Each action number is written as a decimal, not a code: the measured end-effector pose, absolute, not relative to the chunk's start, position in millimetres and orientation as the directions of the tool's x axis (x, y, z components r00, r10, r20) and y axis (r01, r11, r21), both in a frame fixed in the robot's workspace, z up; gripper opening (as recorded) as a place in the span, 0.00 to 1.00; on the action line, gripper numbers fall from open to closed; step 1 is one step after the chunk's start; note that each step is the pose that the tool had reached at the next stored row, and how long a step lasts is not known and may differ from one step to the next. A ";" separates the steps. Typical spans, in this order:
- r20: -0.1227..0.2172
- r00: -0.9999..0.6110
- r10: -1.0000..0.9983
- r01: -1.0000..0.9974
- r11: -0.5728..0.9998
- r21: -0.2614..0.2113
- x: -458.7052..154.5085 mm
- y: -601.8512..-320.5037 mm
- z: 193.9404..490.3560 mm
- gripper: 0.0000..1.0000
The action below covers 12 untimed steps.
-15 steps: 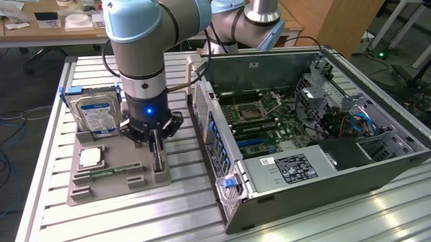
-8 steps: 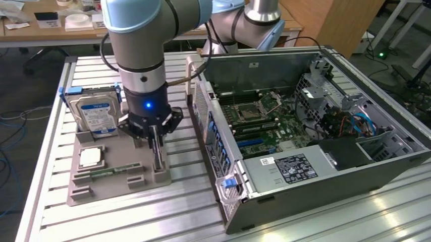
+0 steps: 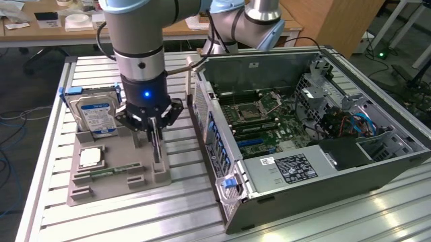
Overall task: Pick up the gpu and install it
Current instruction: 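Pick up the gpu and move the gpu toward the slot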
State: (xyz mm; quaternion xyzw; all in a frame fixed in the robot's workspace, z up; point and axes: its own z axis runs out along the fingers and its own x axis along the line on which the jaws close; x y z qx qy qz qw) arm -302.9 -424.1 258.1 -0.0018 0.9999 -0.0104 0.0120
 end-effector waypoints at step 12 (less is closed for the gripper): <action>-0.024 -1.000 -0.004 -0.003 1.000 -0.021 -302.9 -424.1 297.3 0.28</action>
